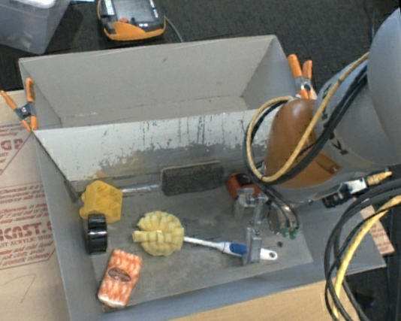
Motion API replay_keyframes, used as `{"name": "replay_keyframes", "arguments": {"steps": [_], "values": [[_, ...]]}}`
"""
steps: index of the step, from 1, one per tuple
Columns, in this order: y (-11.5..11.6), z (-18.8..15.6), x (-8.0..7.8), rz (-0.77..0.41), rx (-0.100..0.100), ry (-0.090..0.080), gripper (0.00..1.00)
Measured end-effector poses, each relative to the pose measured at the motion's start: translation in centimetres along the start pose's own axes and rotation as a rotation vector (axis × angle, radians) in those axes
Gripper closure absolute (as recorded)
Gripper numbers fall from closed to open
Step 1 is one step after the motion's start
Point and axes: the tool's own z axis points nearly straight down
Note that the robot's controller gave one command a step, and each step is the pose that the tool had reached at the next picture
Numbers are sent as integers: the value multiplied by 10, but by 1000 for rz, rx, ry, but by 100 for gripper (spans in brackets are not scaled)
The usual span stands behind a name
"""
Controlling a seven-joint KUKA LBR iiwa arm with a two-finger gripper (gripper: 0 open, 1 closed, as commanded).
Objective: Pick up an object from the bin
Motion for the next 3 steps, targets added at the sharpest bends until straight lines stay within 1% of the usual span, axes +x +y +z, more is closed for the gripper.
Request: {"name": "replay_keyframes", "arguments": {"steps": [1,2,3], "values": [[6,-50,19,-164,4,-10,0],[83,-27,31,105,-3,5,0],[80,2,20,-129,5,-8,0]]}}
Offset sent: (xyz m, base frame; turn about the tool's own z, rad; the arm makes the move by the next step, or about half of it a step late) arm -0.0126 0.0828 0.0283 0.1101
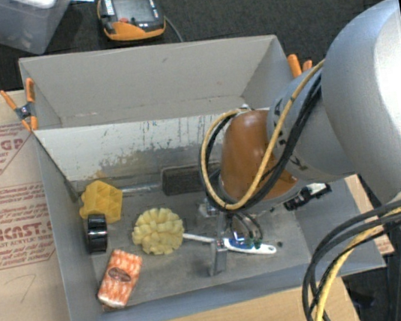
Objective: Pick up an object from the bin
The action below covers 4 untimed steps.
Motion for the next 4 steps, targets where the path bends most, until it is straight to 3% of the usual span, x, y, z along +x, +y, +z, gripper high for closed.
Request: {"name": "replay_keyframes", "arguments": {"steps": [1,2,4], "values": [[7,-1,31,516,-4,10,100],[7,-1,31,517,-3,10,100],[6,-89,34,516,2,21,100]]}}
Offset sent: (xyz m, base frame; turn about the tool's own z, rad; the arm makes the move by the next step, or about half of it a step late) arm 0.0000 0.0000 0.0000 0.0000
